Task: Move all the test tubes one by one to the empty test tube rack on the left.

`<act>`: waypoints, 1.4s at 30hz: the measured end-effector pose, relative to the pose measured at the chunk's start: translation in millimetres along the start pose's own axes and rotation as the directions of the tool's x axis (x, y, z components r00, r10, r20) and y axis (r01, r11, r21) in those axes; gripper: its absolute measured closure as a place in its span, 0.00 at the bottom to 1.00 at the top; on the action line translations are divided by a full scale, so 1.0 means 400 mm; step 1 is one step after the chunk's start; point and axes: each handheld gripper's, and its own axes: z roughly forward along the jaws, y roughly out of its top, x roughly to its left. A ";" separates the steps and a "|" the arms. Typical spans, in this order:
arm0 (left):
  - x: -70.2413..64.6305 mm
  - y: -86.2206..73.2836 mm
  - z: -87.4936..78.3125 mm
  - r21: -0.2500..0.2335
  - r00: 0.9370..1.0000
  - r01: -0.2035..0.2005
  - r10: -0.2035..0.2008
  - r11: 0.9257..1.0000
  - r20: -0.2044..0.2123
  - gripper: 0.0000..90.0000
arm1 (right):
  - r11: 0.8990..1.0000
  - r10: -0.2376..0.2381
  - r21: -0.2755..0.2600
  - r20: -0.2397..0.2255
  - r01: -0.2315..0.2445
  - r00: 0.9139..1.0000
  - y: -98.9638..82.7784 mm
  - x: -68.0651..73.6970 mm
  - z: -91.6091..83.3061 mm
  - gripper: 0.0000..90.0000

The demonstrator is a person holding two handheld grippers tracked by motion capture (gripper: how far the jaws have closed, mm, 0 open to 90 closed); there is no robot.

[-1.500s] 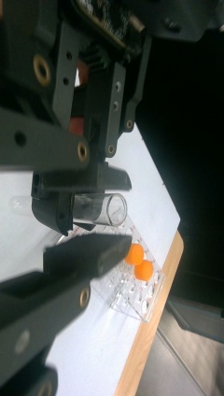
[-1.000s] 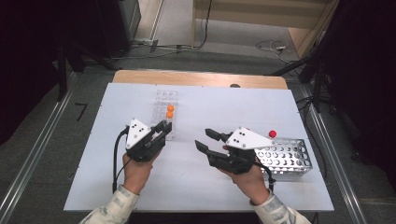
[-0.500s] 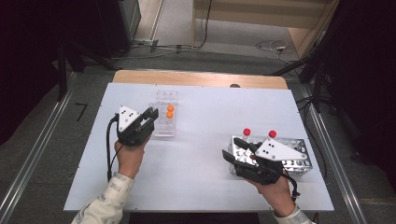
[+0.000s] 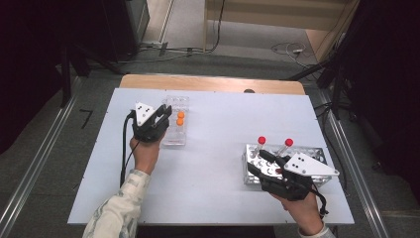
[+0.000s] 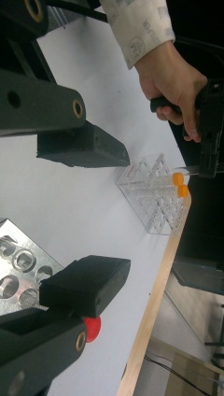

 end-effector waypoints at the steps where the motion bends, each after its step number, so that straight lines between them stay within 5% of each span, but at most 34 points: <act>1: 0.001 -0.002 0.004 0.000 1.000 -0.001 0.001 1.000 -0.005 0.85 | 1.000 0.001 -0.001 0.000 -0.001 1.000 0.000 -0.001 0.000 0.47; 42: -0.021 -0.033 0.036 0.030 1.000 -0.005 0.005 1.000 0.011 0.83 | 1.000 0.003 -0.006 0.009 -0.003 1.000 -0.003 -0.008 -0.007 0.47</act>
